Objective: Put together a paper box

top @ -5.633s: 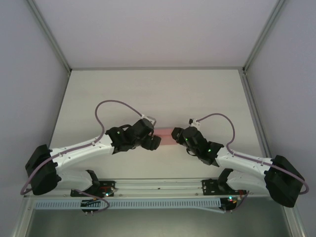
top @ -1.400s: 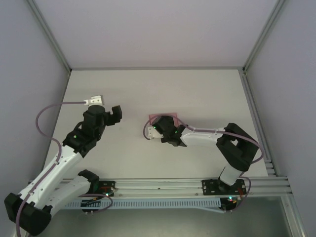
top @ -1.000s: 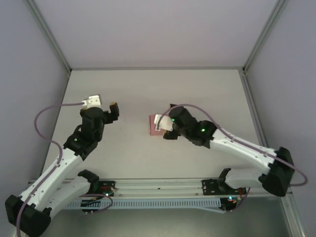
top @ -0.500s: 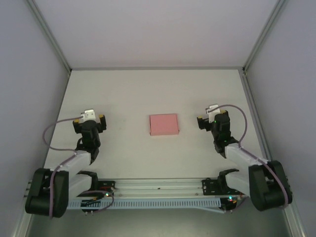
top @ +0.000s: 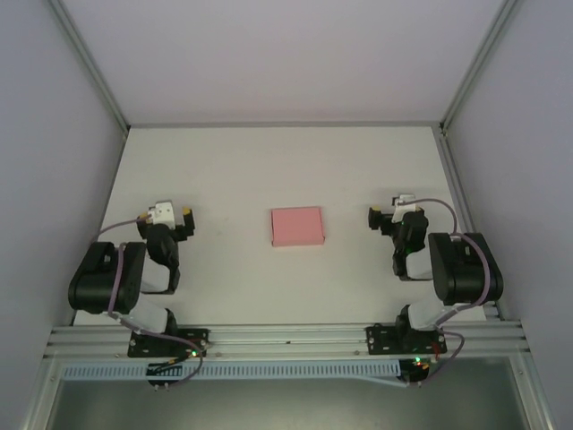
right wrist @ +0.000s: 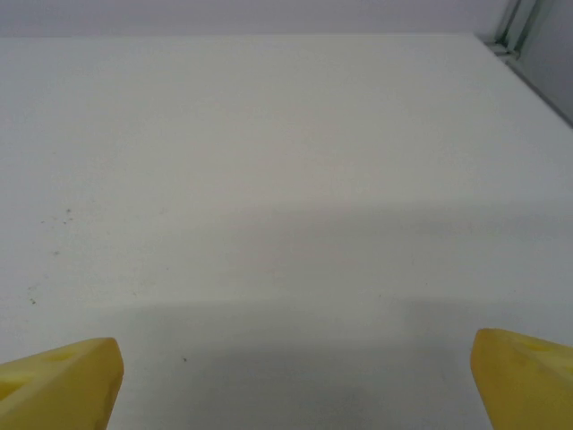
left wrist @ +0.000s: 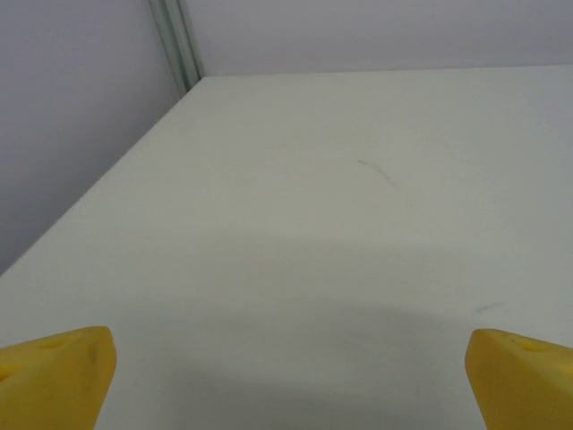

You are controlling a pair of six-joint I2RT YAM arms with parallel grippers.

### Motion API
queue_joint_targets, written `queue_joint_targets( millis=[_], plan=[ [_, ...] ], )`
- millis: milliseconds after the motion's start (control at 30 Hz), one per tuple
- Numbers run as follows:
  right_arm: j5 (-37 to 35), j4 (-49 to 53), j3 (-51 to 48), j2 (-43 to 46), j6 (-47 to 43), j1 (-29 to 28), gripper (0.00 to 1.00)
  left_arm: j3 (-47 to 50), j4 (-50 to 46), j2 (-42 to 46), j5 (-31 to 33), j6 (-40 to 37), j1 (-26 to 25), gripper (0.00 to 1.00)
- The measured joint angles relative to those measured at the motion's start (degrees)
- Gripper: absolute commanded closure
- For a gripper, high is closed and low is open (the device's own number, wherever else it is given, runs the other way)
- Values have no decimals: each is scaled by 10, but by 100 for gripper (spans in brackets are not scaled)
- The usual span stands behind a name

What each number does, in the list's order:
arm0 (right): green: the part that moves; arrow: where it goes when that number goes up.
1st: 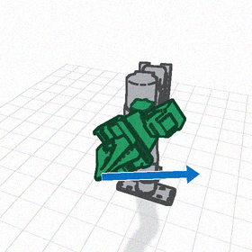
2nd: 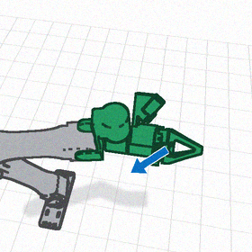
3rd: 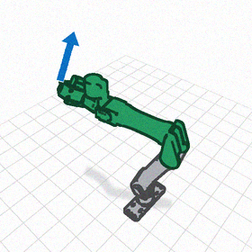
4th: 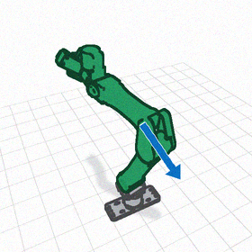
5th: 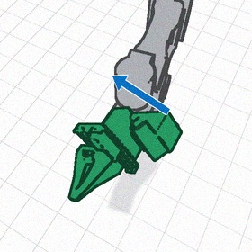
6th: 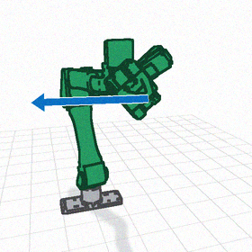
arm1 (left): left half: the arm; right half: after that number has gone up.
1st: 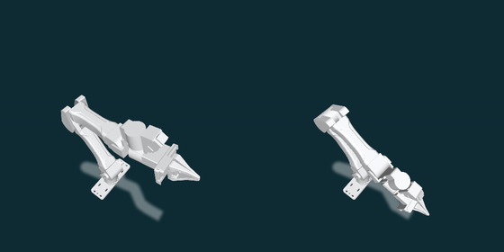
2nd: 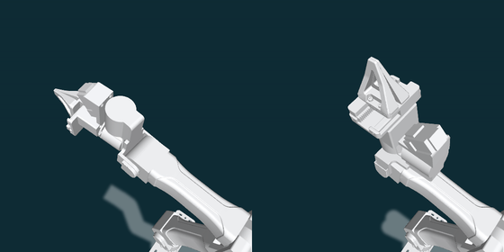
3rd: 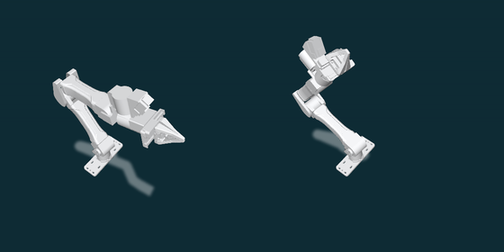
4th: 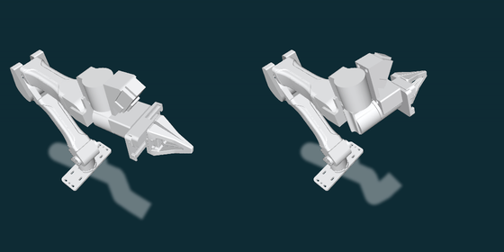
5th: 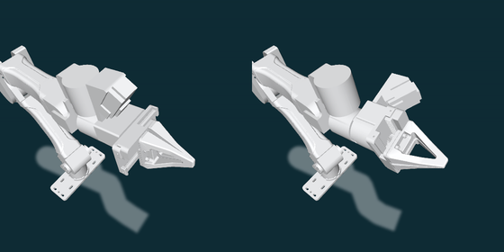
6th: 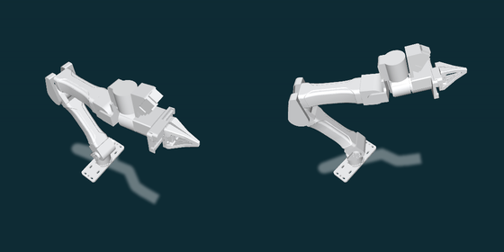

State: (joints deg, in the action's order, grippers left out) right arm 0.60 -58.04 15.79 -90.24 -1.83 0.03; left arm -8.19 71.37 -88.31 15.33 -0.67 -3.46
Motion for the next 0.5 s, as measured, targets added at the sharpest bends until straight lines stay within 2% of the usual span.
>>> queue_joint_targets(
  millis=[200, 500],
  plan=[
    [-6, -6, 29, 3, 27, 7, 0, -58, -17, 0, -20, 0, 7, 0],
    [-6, 0, 29, 3, 34, 7, 0, -60, -23, 0, -25, 0, 7, 0]
  ],
)
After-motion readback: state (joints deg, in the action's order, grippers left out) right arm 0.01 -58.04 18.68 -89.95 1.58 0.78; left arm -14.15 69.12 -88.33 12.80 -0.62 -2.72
